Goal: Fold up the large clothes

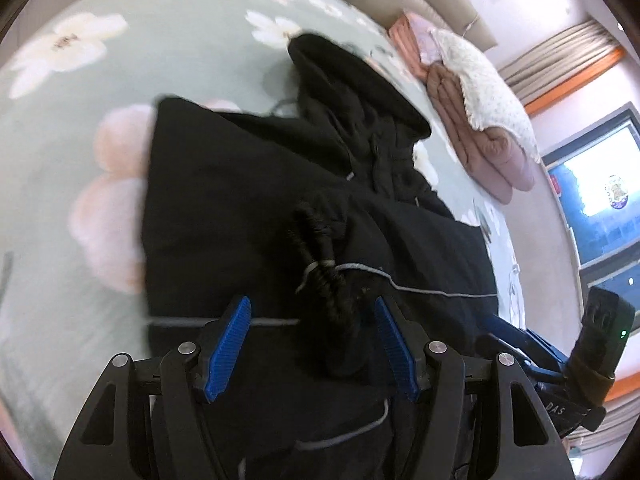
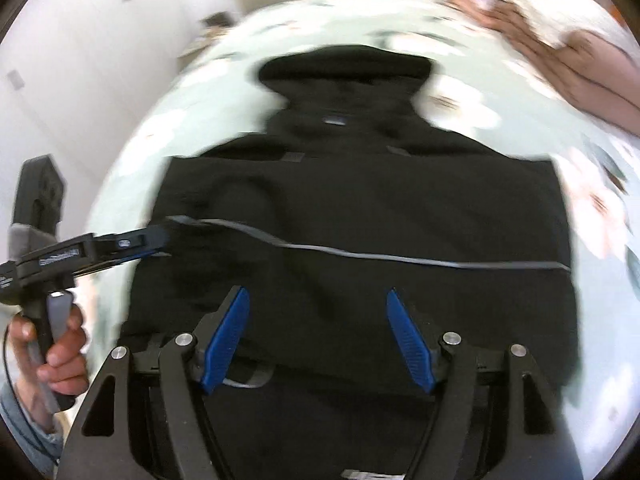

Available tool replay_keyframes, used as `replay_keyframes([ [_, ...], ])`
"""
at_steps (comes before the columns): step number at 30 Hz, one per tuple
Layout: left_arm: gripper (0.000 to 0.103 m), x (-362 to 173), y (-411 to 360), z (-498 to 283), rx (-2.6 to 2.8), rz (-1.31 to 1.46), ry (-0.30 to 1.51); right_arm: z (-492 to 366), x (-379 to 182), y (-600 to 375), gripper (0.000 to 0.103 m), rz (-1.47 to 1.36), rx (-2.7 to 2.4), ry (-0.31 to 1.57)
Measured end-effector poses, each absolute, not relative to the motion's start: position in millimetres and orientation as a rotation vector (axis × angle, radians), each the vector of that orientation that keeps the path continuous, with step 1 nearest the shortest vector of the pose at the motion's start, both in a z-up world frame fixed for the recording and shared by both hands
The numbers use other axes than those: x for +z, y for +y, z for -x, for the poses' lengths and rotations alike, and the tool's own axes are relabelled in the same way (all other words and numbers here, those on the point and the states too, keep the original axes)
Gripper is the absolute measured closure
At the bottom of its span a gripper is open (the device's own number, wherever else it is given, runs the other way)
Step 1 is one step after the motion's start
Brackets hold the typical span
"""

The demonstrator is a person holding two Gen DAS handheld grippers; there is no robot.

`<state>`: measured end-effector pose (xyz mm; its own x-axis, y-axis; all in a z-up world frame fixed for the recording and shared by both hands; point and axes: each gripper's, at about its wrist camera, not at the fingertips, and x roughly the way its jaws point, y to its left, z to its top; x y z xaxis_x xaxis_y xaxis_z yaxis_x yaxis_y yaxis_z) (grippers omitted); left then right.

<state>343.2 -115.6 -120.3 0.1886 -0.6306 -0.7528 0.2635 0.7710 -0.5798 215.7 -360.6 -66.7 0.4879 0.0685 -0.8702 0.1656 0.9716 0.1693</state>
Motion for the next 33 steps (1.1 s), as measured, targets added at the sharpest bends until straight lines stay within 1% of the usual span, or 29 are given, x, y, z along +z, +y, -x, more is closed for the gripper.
replay_keyframes([
  [1, 0.039, -124.0, -124.3, -346.0, -0.648, 0.353, 1.232, -214.2, -70.6, -374.0, 0.029, -0.261, -0.093, 1.069],
  [2, 0.067, -128.3, -134.7, -348.5, -0.63, 0.331, 1.234, -212.7, -72.9, -386.4, 0.029, -0.278, -0.124, 1.069],
  [3, 0.088, -132.0, -143.2, -352.0, -0.611, 0.297, 1.247, -211.5, -71.3, -395.5, 0.029, -0.287, -0.149, 1.064],
  [4, 0.088, -132.2, -148.5, -355.9, -0.583, 0.26, 1.243, -209.4, -64.8, -403.8, 0.029, -0.29, -0.174, 1.055],
  [5, 0.088, -123.7, -145.8, -355.1, -0.575, 0.272, 1.198, -207.9, -61.7, -413.5, 0.029, -0.284, -0.207, 1.043],
  [8, 0.088, -89.4, -115.4, -350.9, -0.568, 0.347, 1.094, -200.7, -48.3, -444.0, 0.029, -0.26, -0.301, 0.994],
  [10, 0.088, -82.7, -95.5, -350.2, -0.536, 0.36, 1.091, -203.1, -47.6, -459.2, 0.028, -0.259, -0.337, 0.993],
  [12, 0.087, -98.9, -77.6, -350.9, -0.506, 0.368, 1.154, -210.6, -58.3, -472.6, 0.029, -0.264, -0.373, 1.013],
  [13, 0.087, -116.8, -71.8, -352.6, -0.477, 0.361, 1.217, -214.2, -67.1, -477.7, 0.029, -0.262, -0.39, 1.027],
  [14, 0.087, -134.0, -68.2, -353.6, -0.466, 0.366, 1.266, -222.3, -85.1, -483.4, 0.029, -0.264, -0.395, 1.066],
  [15, 0.085, -144.5, -67.4, -352.3, -0.474, 0.382, 1.276, -223.7, -96.9, -485.8, 0.029, -0.273, -0.387, 1.096],
  [17, 0.083, -147.7, -69.2, -351.8, -0.49, 0.38, 1.264, -232.1, -125.2, -490.2, 0.024, -0.255, -0.39, 1.138],
  [19, 0.082, -140.4, -75.4, -351.5, -0.496, 0.327, 1.261, -234.8, -132.3, -495.6, 0.021, -0.25, -0.398, 1.149],
  [20, 0.08, -131.6, -77.0, -350.6, -0.495, 0.295, 1.248, -235.8, -131.7, -503.2, 0.021, -0.283, -0.393, 1.164],
  [21, 0.076, -122.2, -75.1, -349.1, -0.488, 0.272, 1.231, -235.5, -129.4, -509.3, 0.021, -0.311, -0.391, 1.176],
  [22, 0.076, -108.1, -75.9, -345.6, -0.46, 0.229, 1.198, -234.2, -123.3, -516.0, 0.026, -0.34, -0.399, 1.186],
  [23, 0.075, -95.1, -72.4, -343.3, -0.426, 0.187, 1.162, -231.6, -115.4, -518.5, 0.029, -0.347, -0.402, 1.181],
  [24, 0.071, -77.5, -70.4, -342.6, -0.403, 0.145, 1.112, -228.8, -102.2, -516.0, 0.029, -0.335, -0.403, 1.162],
  [25, 0.066, -63.3, -68.1, -343.4, -0.42, 0.135, 1.073, -226.6, -85.7, -509.8, 0.029, -0.305, -0.391, 1.122],
  [26, 0.052, -53.6, -68.9, -343.6, -0.453, 0.142, 1.047, -225.9, -72.3, -500.9, 0.029, -0.28, -0.362, 1.082],
  [27, 0.048, -45.6, -78.0, -345.2, -0.506, 0.156, 1.03, -227.8, -64.5, -491.8, 0.029, -0.266, -0.332, 1.062],
  [28, 0.048, -44.9, -86.1, -345.7, -0.542, 0.158, 1.031, -230.9, -61.3, -482.1, 0.029, -0.252, -0.303, 1.056],
  [30, 0.048, -58.4, -118.5, -350.4, -0.601, 0.119, 1.067, -246.1, -71.8, -457.6, 0.029, -0.192, -0.244, 1.099],
  [32, 0.048, -89.7, -144.1, -355.7, -0.594, 0.05, 1.137, -260.5, -97.0, -444.1, 0.035, -0.099, -0.27, 1.163],
  [33, 0.049, -116.2, -151.1, -360.8, -0.564, 0.025, 1.202, -264.1, -108.4, -443.4, 0.035, -0.081, -0.278, 1.196],
])
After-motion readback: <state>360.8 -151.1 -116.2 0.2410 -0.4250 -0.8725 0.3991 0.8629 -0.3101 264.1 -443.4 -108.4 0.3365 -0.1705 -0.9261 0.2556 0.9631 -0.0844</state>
